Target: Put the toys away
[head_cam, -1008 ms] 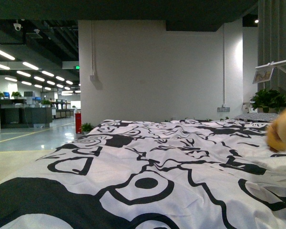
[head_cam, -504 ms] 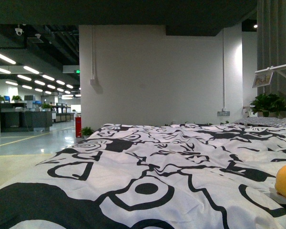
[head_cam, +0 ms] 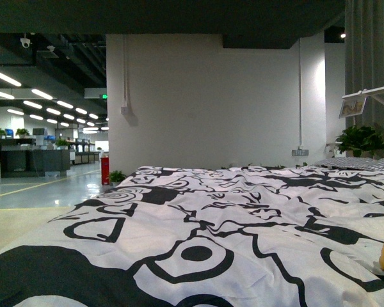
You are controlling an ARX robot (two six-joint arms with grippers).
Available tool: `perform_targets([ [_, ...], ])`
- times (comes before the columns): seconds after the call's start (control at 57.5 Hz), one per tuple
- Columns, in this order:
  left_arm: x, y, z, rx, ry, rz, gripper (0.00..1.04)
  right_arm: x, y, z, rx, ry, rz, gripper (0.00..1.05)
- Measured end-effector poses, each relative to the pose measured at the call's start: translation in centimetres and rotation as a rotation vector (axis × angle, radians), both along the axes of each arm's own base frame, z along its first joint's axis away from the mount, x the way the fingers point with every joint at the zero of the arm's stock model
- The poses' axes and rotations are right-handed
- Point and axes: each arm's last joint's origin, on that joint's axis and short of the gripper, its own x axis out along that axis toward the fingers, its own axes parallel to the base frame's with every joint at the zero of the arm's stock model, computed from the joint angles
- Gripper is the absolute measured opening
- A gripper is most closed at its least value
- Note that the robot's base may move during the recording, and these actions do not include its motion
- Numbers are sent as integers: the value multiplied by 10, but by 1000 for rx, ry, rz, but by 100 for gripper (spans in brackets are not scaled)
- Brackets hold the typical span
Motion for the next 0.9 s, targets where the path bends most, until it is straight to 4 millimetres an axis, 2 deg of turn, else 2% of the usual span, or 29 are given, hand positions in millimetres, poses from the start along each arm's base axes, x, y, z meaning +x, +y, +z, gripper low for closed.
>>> perform_targets([
  [0.487, 0, 0, 0, 0, 0, 0, 98, -8, 0, -14, 0, 0, -1, 7],
  [0.608, 0, 0, 0, 0, 0, 0, 98, -17, 0, -25, 0, 20, -1, 7],
  [0.904, 0, 0, 0, 0, 0, -1, 98, -20, 0, -24, 0, 1, -5, 7],
])
